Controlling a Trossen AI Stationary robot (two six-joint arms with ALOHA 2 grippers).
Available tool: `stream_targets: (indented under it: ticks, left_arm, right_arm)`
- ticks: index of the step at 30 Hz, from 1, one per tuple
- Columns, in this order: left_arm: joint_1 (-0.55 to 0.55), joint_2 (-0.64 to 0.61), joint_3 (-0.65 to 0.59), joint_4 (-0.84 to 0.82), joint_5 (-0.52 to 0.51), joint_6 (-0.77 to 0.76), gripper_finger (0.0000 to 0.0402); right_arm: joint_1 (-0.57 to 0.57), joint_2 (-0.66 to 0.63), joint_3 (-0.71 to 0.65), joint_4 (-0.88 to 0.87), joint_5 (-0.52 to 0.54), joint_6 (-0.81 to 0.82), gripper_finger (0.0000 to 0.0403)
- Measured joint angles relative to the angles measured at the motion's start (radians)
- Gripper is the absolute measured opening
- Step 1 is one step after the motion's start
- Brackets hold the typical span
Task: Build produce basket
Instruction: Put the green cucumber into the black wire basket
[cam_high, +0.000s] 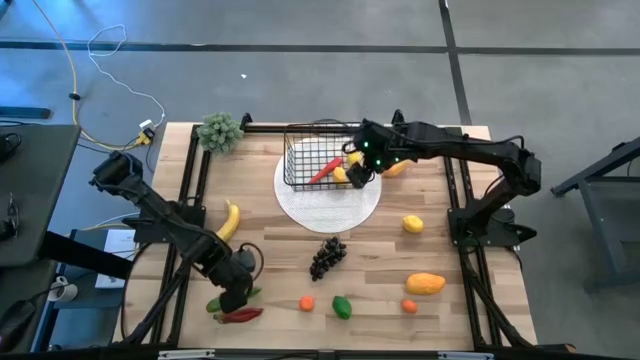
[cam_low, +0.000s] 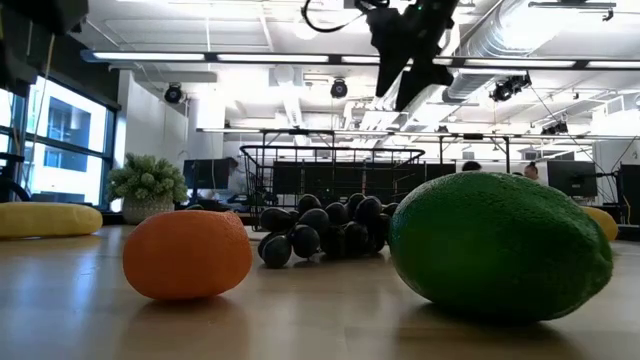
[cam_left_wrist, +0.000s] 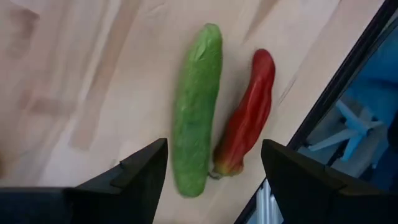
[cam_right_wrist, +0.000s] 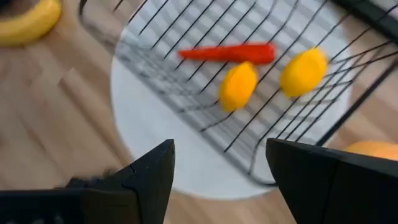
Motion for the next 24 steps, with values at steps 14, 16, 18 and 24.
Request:
stream_targets:
  ticks: [14, 16, 18, 24]
  left_arm:
    - [-0.112, -0.001, -0.142, 0.172, -0.102, -0.063, 0.0248]
    - [-0.115, -0.001, -0.156, 0.177, -0.110, -0.079, 0.0248]
    - [-0.115, -0.001, -0.170, 0.183, -0.110, -0.080, 0.0248]
    - [-0.130, 0.003, -0.195, 0.252, -0.119, -0.095, 0.0248]
  right_arm:
    - [0.150, 0.000, 0.000, -0.023, -0.011, 0.108, 0.0233]
    - [0.161, 0.000, 0.000, -0.023, -0.011, 0.108, 0.0233]
    - [0.171, 0.000, 0.000, -0.023, -0.010, 0.126, 0.0233]
    - [0.180, 0.000, 0.000, -0.025, -0.005, 0.134, 0.0233]
